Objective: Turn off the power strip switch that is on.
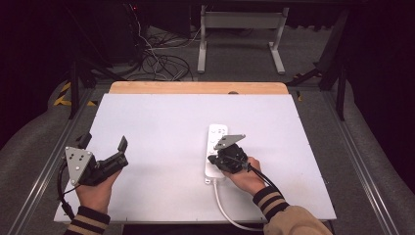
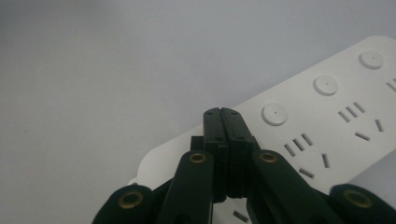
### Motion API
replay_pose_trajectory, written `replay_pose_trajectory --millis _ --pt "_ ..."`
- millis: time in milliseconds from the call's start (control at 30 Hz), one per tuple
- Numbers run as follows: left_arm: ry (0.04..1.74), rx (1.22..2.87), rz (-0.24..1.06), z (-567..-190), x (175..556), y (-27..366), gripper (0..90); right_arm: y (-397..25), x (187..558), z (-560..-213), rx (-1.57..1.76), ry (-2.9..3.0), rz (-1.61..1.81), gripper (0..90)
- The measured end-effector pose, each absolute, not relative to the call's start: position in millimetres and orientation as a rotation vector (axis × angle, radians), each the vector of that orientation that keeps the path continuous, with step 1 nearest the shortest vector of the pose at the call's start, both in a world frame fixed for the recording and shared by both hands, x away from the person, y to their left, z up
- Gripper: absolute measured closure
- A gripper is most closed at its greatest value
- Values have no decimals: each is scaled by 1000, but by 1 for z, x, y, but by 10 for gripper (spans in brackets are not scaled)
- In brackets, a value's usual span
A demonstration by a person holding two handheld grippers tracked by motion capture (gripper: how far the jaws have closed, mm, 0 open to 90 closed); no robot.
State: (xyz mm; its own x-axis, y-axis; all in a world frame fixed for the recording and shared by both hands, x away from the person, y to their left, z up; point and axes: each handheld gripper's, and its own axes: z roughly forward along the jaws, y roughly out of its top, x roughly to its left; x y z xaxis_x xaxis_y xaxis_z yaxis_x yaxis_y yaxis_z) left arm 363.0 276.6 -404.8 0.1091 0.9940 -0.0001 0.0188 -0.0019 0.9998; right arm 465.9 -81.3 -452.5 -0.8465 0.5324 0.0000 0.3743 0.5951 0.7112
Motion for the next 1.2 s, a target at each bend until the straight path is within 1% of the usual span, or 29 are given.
replay_pose_trajectory --millis 100,1200 --pt "1137 1275 1122 -405 363 276 2 -77 463 -454 703 2607 1047 900" --pt "1151 1278 1105 -406 363 276 8 -70 455 -460 731 2556 1027 900"
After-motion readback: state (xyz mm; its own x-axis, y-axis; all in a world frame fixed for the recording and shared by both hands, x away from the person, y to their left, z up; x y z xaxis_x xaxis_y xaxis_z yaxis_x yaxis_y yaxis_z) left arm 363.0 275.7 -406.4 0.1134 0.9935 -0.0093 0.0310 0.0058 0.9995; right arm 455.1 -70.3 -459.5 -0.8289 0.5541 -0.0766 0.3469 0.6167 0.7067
